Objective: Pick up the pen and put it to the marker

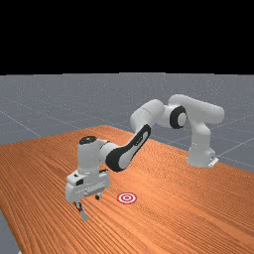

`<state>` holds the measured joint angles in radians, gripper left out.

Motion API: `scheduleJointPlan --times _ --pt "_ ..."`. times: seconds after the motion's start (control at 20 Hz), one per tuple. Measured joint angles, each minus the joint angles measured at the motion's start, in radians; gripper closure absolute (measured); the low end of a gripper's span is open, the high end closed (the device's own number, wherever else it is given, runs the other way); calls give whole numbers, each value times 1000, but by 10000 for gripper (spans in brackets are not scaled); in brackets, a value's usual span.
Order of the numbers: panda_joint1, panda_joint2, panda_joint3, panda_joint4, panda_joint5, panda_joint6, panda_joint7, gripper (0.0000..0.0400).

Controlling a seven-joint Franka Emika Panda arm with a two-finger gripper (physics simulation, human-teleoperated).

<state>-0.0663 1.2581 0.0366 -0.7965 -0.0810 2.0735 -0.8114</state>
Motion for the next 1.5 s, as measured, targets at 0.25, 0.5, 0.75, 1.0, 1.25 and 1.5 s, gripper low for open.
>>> scheduleJointPlan --times 0.25,0.5,0.75,1.0,1.25,1.5 --pt "-13 131 1 180 0 -44 -53 0" --pt "-25 -24 6 -51 12 41 -8 0" --pt "-11 70 -5 127 5 -42 -1 0" --pt "-11 125 -4 187 7 -46 0 0" --pt "-4 111 -2 148 9 -26 11 285" --pt "9 -114 -6 -258 4 113 61 300"
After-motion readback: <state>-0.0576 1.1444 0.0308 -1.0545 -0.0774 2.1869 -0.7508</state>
